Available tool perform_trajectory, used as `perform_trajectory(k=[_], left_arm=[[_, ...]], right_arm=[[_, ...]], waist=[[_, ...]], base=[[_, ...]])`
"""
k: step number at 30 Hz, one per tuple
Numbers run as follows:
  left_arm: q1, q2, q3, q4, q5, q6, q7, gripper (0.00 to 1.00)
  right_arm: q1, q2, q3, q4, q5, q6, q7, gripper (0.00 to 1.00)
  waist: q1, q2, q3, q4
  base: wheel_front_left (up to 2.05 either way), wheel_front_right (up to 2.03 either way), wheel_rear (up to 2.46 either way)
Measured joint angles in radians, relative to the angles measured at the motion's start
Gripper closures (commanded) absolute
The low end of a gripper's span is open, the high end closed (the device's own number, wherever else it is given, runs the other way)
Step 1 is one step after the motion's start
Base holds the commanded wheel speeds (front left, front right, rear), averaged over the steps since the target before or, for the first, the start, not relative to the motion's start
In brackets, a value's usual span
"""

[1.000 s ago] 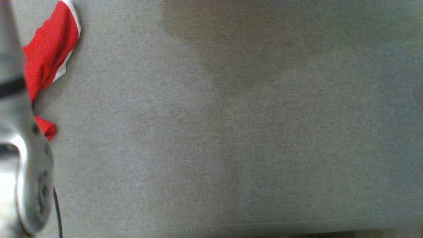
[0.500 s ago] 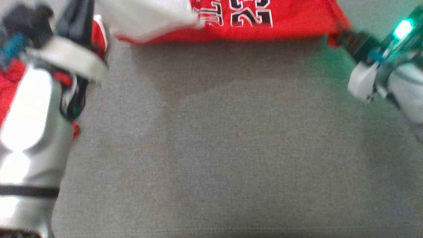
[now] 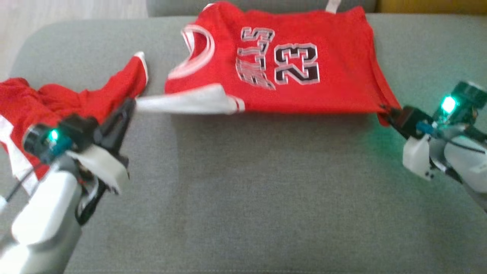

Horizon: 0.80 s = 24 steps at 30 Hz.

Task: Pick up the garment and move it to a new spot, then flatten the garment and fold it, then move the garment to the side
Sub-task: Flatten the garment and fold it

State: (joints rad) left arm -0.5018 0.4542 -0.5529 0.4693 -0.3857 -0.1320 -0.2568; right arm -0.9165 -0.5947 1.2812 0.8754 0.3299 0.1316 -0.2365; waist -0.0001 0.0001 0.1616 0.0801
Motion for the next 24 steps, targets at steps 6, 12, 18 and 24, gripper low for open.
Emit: perform_trajectory(k=[6,12,18,24], left_arm=[[0.085,0.044,-0.104,-0.022,-0.055,0.0,0.01,1.0],[0.144,0.122,-0.247,-0.115,-0.191,0.0,0.078,1.0],[0.174,0.225,-0.358,-0.226,-0.321,0.0,0.151,1.0],[0.188,0.304,-0.43,-0.317,-0.415,0.0,0.2,1.0]], right_arm=[[0.1,-0.054,0.003,-0.09,0.012,0.0,0.066,1.0],[0.193,-0.116,0.007,-0.212,0.031,0.0,0.14,1.0],[0.251,-0.192,0.008,-0.336,0.054,0.0,0.217,1.0],[0.276,-0.258,0.009,-0.435,0.093,0.0,0.278,1.0]], waist=[[0.0,0.0,-0.069,0.01],[0.0,0.0,-0.126,0.02],[0.0,0.0,-0.172,0.027],[0.0,0.0,-0.192,0.03]], base=[[0.0,0.0,0.0],[0.0,0.0,0.0],[0.0,0.0,0.0],[0.0,0.0,0.0]])
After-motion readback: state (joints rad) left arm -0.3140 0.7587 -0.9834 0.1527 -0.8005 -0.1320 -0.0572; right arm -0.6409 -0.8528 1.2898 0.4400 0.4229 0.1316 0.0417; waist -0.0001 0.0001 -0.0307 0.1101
